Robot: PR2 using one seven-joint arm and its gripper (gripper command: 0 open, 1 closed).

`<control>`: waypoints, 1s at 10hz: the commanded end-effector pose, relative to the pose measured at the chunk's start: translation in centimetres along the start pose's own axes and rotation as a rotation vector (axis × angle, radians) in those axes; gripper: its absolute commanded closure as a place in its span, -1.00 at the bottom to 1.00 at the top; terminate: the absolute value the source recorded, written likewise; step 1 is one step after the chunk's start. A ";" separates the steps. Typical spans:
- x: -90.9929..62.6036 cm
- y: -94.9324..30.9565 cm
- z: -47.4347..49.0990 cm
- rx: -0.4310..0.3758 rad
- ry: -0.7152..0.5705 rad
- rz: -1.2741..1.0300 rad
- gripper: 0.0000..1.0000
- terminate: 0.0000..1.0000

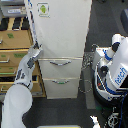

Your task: Opening the fridge

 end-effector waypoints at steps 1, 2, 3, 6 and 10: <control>2.5 -2.5 -2.9 -0.003 0.018 -0.041 1.00 -1.00; 2.1 -2.1 -3.2 -0.005 0.025 -0.038 1.00 -1.00; 1.9 -1.8 -3.3 -0.007 0.022 -0.032 1.00 -1.00; -4.8 -6.4 2.4 -0.039 -0.098 -0.168 1.00 -1.00; -24.1 -17.9 15.0 0.014 -0.320 -0.456 1.00 -1.00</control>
